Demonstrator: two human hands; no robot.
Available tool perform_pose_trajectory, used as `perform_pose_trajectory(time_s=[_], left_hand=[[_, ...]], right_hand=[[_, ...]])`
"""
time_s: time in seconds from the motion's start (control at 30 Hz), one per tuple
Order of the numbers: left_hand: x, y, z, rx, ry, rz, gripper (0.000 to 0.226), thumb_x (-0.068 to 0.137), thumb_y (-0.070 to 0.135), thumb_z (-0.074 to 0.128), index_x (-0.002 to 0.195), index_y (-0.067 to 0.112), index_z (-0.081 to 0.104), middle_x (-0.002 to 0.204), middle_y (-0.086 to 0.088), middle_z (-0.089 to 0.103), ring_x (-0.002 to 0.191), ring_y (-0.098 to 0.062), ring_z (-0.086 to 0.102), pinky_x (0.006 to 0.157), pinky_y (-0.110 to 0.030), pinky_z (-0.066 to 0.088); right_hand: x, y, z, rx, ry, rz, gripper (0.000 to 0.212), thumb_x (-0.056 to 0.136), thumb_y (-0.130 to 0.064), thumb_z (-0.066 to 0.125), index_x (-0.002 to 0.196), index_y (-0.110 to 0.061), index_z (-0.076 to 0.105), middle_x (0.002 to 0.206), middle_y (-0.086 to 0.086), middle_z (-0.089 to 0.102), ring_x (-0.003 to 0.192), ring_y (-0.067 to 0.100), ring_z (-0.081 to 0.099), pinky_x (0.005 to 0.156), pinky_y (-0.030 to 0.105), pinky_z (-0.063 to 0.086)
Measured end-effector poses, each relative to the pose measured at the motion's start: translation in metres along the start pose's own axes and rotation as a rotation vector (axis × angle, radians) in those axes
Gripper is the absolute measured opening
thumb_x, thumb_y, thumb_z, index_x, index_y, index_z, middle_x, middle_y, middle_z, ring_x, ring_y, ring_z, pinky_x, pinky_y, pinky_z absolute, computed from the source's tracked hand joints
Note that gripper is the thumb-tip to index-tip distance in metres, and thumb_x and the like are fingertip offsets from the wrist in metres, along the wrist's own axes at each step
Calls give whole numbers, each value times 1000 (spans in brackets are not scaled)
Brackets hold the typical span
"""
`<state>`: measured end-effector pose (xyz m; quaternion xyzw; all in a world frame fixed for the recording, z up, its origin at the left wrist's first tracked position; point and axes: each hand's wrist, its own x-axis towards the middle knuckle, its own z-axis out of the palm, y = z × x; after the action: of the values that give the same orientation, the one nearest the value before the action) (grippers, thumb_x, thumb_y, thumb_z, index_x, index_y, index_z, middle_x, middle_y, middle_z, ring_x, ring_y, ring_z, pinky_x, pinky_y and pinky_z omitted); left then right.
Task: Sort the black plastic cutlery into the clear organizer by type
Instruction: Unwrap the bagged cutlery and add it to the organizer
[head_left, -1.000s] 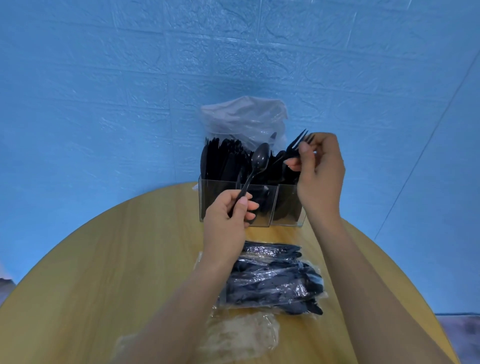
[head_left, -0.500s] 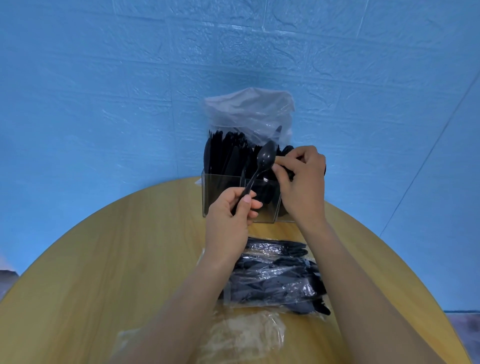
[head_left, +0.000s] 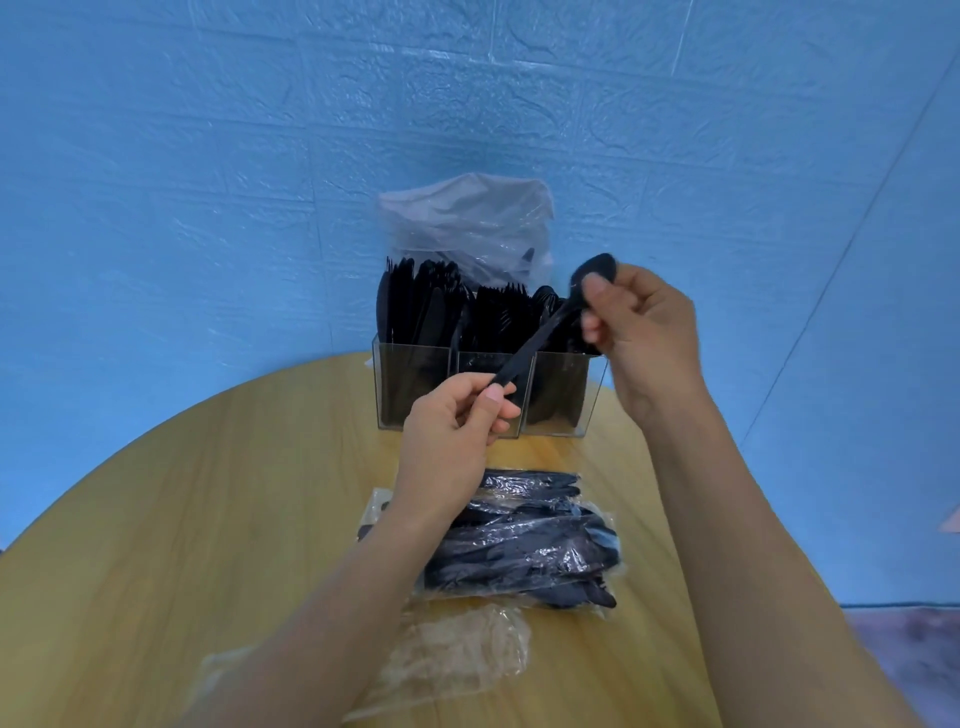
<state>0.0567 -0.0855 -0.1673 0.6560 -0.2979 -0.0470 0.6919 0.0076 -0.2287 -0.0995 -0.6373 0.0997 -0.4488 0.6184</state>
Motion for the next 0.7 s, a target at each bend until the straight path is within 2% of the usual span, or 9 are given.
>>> perform_pose_trajectory(time_s=[0.1, 0.2, 0.3, 0.37, 0.53, 0.63, 0.7], left_hand=[[6, 0, -1, 169, 10, 58, 18, 96, 17, 50, 99, 19, 68, 80, 10, 68, 73, 2, 60, 71, -12, 49], [18, 1, 3, 422, -7, 178, 17, 96, 16, 50, 103, 21, 65, 90, 11, 64, 80, -3, 58, 71, -7, 44], [29, -3, 13, 688, -107, 333, 26, 95, 13, 50, 118, 18, 60, 112, 7, 56, 99, -6, 53, 84, -17, 44], [35, -7, 18, 805, -133, 400, 32, 95, 11, 50, 125, 16, 57, 120, 3, 52, 108, -11, 49, 87, -20, 42], [44, -13, 25, 938, -108, 521, 42, 87, -1, 56, 128, 8, 56, 119, -7, 55, 104, -22, 53, 88, -35, 49], [44, -18, 28, 1005, -100, 569, 44, 81, -3, 61, 124, 6, 58, 117, -9, 57, 105, -27, 55, 88, -39, 51], [44, -20, 29, 1032, -99, 578, 44, 80, -3, 61, 123, 6, 59, 117, -9, 57, 108, -28, 53, 91, -40, 50]], right_hand=[[10, -7, -24, -12, 207, -131, 18, 90, -3, 59, 99, -17, 52, 58, -5, 56, 47, 7, 51, 55, 20, 45], [11, -7, -37, -124, 273, -249, 22, 92, -5, 57, 106, -17, 45, 67, 1, 55, 55, 8, 56, 63, 21, 49], [10, -1, -39, -175, 260, -311, 22, 92, -5, 55, 106, -16, 43, 70, 5, 54, 62, 15, 57, 65, 17, 47], [11, 4, -38, -207, 244, -331, 22, 91, -5, 55, 105, -16, 43, 72, 10, 54, 64, 20, 56, 66, 18, 47], [11, 18, -34, -287, 201, -300, 22, 90, -10, 58, 103, -22, 44, 75, 1, 59, 63, 10, 60, 73, 33, 50], [10, 30, -30, -367, 167, -286, 15, 93, -12, 56, 101, -22, 48, 80, -8, 58, 62, 3, 60, 68, 23, 48], [8, 40, -27, -472, 154, -303, 7, 94, -13, 54, 97, -19, 55, 87, -7, 57, 65, 4, 58, 64, 17, 43]])
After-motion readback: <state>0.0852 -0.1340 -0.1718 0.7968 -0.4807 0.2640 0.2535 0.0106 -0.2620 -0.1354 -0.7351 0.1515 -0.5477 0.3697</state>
